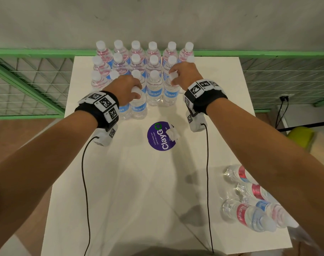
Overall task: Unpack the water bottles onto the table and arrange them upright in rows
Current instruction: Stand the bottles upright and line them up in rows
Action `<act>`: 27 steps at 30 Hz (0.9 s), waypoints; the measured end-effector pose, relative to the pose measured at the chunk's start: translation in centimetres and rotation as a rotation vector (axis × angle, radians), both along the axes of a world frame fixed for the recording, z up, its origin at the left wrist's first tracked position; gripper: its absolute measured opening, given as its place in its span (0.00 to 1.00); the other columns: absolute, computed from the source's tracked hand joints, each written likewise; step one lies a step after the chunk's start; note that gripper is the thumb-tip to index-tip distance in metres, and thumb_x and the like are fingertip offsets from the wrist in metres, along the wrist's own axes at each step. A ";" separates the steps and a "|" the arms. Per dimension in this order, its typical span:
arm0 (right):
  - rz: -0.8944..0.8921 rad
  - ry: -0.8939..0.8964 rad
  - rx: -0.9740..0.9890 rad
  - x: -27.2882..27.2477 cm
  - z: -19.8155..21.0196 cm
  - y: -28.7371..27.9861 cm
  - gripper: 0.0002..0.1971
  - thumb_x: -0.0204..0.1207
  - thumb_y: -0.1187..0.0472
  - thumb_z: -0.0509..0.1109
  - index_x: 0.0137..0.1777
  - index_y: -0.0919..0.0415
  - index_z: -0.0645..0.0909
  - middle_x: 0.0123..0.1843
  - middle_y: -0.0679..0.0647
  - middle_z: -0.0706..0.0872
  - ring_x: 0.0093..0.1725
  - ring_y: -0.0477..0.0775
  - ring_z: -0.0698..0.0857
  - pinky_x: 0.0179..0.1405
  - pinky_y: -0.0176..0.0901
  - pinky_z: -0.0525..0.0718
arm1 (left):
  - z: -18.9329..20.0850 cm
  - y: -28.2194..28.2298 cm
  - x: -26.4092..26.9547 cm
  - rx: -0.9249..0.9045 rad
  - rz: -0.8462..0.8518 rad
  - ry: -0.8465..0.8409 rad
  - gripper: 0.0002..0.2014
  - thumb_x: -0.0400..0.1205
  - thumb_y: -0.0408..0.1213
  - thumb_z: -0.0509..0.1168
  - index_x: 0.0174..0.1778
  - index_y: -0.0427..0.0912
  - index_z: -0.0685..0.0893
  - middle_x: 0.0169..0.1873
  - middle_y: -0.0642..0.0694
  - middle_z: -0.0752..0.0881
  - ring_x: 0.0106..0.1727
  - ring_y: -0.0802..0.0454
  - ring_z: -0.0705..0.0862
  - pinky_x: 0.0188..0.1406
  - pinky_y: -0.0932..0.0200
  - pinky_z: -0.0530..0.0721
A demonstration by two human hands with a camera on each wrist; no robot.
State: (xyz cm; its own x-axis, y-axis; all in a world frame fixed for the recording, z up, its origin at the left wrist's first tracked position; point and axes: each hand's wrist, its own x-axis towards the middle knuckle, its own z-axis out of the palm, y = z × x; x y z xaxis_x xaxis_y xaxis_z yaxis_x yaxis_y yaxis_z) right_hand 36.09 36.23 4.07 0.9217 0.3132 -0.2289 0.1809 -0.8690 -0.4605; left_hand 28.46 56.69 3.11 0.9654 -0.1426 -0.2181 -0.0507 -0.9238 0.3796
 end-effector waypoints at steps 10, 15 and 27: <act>0.002 0.020 0.015 0.3 -0.1 0.2 0.20 0.71 0.64 0.75 0.64 0.61 0.81 0.56 0.59 0.81 0.61 0.60 0.81 0.62 0.43 0.76 | 0.3 0.1 0.1 -0.012 -0.015 -0.002 0.17 0.77 0.35 0.69 0.61 0.36 0.81 0.59 0.34 0.81 0.61 0.38 0.78 0.60 0.49 0.74; 0.003 0.021 0.026 0.5 -0.2 0.1 0.20 0.70 0.64 0.76 0.63 0.62 0.82 0.57 0.59 0.82 0.62 0.59 0.81 0.55 0.38 0.74 | 0.4 0.0 0.1 -0.019 0.003 0.004 0.17 0.77 0.36 0.69 0.62 0.37 0.81 0.60 0.35 0.80 0.61 0.38 0.77 0.60 0.50 0.74; 0.036 0.007 0.027 0.7 -0.1 0.1 0.19 0.70 0.65 0.76 0.62 0.61 0.83 0.62 0.60 0.84 0.60 0.58 0.83 0.51 0.35 0.73 | 0.0 0.0 0.0 -0.035 0.014 -0.009 0.17 0.77 0.36 0.69 0.62 0.37 0.81 0.60 0.35 0.79 0.62 0.38 0.76 0.61 0.49 0.72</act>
State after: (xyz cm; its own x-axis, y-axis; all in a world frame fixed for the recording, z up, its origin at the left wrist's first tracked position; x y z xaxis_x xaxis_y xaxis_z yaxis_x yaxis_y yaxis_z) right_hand 36.77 36.30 4.00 0.9082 0.3518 -0.2267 0.2080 -0.8495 -0.4849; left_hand 28.47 56.74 3.10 0.9692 -0.1369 -0.2048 -0.0417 -0.9105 0.4115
